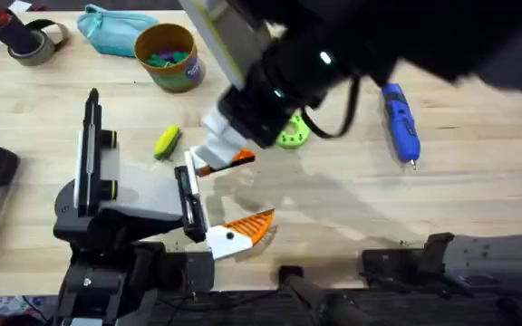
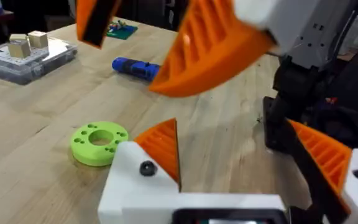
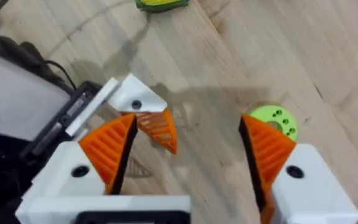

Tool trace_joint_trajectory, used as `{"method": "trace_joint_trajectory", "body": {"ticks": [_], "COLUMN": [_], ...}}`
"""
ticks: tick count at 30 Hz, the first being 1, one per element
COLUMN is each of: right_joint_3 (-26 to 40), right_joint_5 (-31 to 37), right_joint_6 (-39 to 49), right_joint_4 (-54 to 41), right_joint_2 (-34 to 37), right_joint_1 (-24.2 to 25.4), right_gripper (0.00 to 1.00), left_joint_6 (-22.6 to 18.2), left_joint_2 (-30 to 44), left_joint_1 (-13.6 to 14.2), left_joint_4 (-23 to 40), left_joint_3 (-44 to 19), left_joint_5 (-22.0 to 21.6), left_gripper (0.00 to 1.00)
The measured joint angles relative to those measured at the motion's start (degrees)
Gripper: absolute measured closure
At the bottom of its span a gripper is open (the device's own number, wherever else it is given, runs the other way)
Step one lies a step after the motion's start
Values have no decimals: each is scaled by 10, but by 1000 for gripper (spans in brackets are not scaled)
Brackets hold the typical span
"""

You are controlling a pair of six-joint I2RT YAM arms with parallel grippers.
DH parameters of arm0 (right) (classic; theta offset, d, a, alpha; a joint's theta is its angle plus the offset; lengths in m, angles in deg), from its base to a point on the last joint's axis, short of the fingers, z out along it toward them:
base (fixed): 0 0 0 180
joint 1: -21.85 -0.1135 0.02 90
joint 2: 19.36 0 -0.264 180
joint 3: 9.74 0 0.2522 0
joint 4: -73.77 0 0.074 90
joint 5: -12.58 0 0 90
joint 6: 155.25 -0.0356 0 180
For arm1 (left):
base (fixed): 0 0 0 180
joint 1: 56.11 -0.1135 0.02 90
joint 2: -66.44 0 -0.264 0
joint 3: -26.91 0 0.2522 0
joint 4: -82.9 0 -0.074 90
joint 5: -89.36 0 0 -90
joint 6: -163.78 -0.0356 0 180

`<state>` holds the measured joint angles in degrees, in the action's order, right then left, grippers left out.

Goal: Pick up the gripper from the table and insert it into the empty holder that is missing its gripper. Then pick up a screw, insert it into the mounting hole, and use the screwdriver to tighten it. Finally, clean up the table by picking up the vegetable and placing it into the bucket.

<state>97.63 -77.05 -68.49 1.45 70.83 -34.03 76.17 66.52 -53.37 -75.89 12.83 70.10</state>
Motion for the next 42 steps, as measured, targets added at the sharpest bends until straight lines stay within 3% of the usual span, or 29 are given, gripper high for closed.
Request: {"method": "trace_joint_trajectory", "body": {"ticks": [6,19,39,41,42], "right_joint_3": [-64,-66,-66,-66,-66], "right_joint_5": [0,-68,-144,-146,-147], "right_joint_6": [0,32,105,110,111], "right_joint_4": [23,-34,-62,-62,-62], "right_joint_2": [-36,-36,-60,-64,-66], "right_joint_1": [2,8,90,91,92], "right_gripper": [7,7,7,7,7], "left_joint_6": [0,0,0,1,0], "left_joint_2": [0,0,0,0,0], "left_joint_1": [0,0,0,0,0], "left_joint_4": [0,0,0,0,0], "left_joint_3": [0,0,0,0,0], "left_joint_5": [0,0,0,0,0], "left_gripper": [14,14,14,124,243]}}
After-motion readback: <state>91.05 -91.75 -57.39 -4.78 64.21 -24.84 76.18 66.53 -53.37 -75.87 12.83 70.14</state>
